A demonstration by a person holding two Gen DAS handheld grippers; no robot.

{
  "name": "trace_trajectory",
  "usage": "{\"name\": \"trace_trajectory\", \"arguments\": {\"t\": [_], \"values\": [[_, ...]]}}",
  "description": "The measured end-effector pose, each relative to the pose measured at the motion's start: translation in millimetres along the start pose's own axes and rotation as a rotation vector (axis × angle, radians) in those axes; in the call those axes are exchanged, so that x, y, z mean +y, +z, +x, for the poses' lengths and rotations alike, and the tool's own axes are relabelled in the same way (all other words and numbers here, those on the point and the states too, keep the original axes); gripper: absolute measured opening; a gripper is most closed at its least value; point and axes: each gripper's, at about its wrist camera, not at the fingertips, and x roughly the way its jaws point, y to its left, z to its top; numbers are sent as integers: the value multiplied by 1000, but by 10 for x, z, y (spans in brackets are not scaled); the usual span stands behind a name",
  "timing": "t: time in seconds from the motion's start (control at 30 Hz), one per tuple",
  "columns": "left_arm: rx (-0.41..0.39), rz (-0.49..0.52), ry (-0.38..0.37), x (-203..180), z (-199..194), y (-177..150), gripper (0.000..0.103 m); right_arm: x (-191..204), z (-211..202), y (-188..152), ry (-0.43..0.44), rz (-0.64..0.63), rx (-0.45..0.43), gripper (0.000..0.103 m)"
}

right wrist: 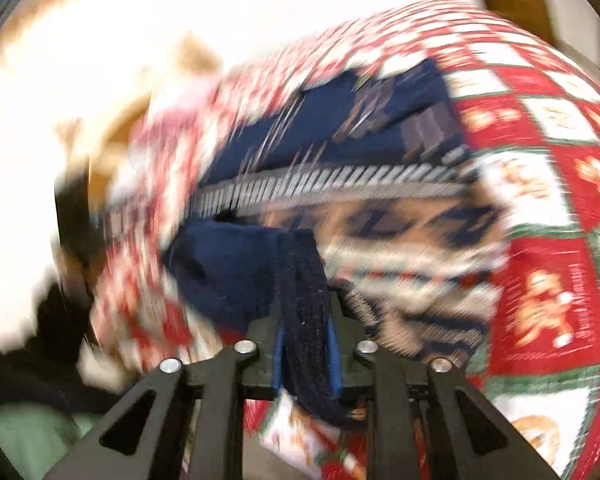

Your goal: Fold small clothes

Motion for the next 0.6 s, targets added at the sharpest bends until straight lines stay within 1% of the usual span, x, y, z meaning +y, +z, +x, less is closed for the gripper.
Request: {"name": "trace_trajectory", "arguments": {"t": [0.03,0.07,0.1,0.2,0.27,0.3,0.37,0.47,0.5,0.53,0.57,0.6], "values": [[1,42,-2,-32,20,34,71,-136,9,27,-11,51,-14,14],[3,67,-4,-59,44,59,71,-274,73,24,-24,88,-3,14],[9,104,-9,-98,83,88,71,-320,135,11,-37,101,15,14],[47,217,-20,-237,245,173,71,-347,362,-110,-50,107,86,14],[68,276,-16,-310,378,229,71,-320,383,-132,-56,88,88,14],[80,288,-21,-325,447,260,71,-312,357,-121,-56,88,77,14],[112,286,-44,-320,596,326,71,-345,257,-81,-35,131,36,14],[145,230,-82,-279,800,387,71,-338,55,-76,2,174,-29,15],[159,199,-96,-256,877,393,71,-329,-28,-81,13,180,-60,18],[170,172,-105,-244,940,383,72,-320,-110,-95,23,184,-91,31],[177,155,-112,-240,975,376,72,-311,-158,-99,25,186,-113,43],[189,129,-124,-232,1041,360,72,-304,-230,-105,13,191,-145,66]]}}
